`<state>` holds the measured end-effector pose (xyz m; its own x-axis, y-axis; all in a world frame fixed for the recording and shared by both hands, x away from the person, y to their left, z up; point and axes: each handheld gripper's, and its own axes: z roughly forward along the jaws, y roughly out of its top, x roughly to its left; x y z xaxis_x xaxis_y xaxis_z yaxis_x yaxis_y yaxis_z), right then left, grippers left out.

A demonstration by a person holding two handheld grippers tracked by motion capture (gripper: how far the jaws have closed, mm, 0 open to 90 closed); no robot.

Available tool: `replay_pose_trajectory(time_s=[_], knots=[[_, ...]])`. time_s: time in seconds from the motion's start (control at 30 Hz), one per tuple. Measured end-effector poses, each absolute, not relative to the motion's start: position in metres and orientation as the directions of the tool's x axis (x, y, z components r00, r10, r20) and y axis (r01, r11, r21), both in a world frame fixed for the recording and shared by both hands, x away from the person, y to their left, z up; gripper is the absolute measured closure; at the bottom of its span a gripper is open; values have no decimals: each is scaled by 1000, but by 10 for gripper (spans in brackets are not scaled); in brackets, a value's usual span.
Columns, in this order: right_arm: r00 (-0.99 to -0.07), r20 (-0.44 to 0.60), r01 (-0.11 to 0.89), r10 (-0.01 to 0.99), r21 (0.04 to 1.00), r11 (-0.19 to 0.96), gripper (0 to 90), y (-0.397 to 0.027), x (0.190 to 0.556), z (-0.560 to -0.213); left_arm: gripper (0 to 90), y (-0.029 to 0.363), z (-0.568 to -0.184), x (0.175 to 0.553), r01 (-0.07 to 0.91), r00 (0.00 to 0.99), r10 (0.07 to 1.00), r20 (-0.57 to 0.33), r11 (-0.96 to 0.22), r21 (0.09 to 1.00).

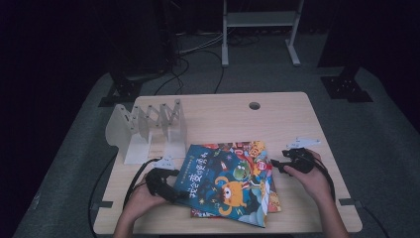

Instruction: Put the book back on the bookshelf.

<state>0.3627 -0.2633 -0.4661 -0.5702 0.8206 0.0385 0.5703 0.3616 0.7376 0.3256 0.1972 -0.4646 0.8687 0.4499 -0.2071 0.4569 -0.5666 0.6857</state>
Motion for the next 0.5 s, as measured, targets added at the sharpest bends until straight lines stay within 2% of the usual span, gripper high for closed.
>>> replay_pose_trajectory(time_s=[0.23, 0.4, 0.5], knots=[[-541, 39, 579, 840, 742, 339, 370, -262, 382, -467, 0, 194, -465, 324, 446, 877, 433, -209, -573, 688], [-515, 0, 577, 857, 740, 346, 391, -257, 400, -465, 0, 190, -466, 322, 433, 887, 412, -210, -580, 691], [-507, 14, 575, 862, 751, 326, 372, -259, 400, -463, 0, 189, -467, 321, 429, 888, 407, -211, -571, 700]])
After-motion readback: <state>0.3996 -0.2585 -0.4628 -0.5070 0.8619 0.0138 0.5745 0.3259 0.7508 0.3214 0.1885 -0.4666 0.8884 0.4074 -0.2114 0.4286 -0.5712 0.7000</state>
